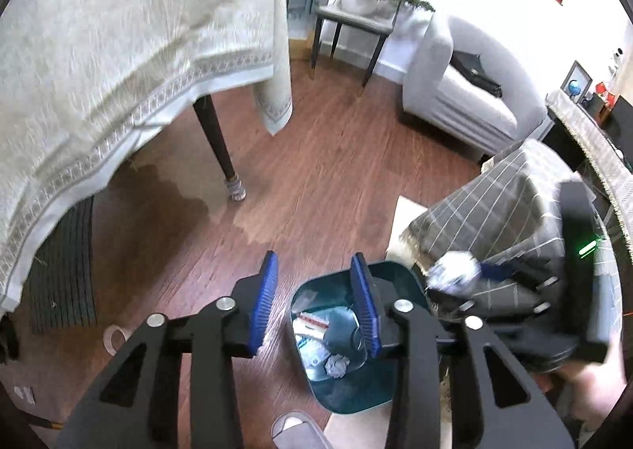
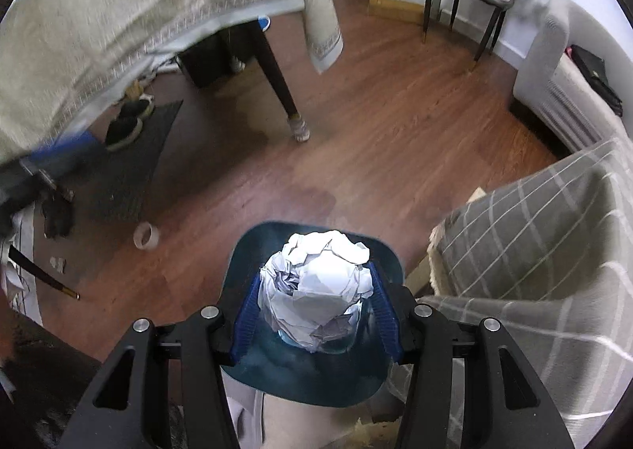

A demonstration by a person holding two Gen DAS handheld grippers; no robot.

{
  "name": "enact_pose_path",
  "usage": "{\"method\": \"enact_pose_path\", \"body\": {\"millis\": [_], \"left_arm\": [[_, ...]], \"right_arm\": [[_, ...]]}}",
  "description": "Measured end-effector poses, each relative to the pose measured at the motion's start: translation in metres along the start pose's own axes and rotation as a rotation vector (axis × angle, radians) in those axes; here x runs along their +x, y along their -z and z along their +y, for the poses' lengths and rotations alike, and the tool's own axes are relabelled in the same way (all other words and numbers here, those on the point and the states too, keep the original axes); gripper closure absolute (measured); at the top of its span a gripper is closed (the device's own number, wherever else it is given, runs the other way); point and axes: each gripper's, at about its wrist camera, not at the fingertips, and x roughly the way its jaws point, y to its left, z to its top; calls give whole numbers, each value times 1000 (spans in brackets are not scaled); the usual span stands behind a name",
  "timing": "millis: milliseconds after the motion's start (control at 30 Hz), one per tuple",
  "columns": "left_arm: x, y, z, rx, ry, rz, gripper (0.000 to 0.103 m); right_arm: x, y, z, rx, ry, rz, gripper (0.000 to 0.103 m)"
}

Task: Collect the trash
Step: 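Open the right gripper to drop the crumpled paper into the bin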

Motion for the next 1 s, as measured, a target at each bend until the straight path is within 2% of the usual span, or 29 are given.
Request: {"method": "enact_pose_path", "body": {"millis": [267,467,600,700,833,1000], "left_arm": [[-22,-9,-15,15,47,-40,72],[-33,-13,-30,46,69,-61,72],[-40,-16,-37,57,74,-75,72],[-45,-20,-40,61,78,-92,72],[-48,-24,-43,53,91,-101,72],[-56,-30,-57,68,97,-125,72]], "right_arm": [[31,14,9,-47,19,101,50],[37,23,6,-56,44,138,50],[39,28,1,-52,63,160,37],[41,32,-1,-60,75,177,35],[33,34,-3,-59,63,168,35],[10,28,-2,-45,33,106,35]]}}
